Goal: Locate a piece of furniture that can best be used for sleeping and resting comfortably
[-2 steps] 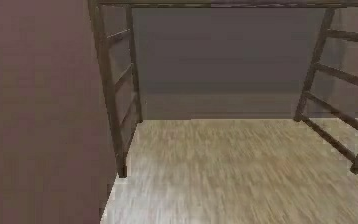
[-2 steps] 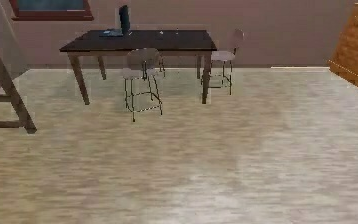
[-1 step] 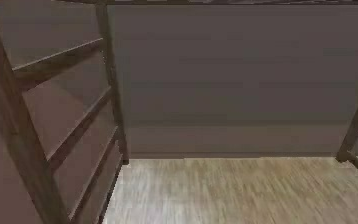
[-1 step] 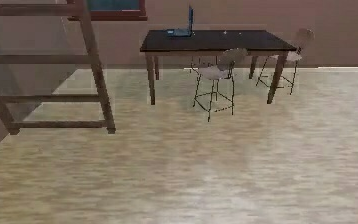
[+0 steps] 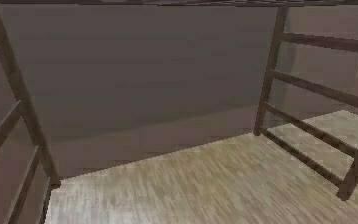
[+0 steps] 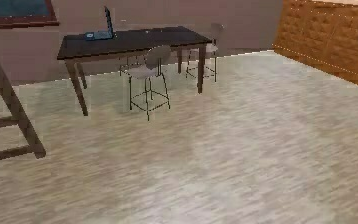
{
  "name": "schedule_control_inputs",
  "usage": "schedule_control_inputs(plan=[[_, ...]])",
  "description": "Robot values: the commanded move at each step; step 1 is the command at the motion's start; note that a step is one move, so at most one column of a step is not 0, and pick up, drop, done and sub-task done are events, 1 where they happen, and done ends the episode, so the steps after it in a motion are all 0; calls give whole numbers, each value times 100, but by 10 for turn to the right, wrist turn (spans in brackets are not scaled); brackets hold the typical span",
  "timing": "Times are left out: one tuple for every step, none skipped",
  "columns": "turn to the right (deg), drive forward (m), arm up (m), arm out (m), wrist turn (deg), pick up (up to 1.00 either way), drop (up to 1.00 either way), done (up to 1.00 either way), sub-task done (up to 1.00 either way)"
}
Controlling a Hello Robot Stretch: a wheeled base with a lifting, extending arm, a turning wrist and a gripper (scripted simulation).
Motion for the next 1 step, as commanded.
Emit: schedule_control_inputs(plan=[[0, 0, 0, 0, 0, 0, 0, 100, 0]])
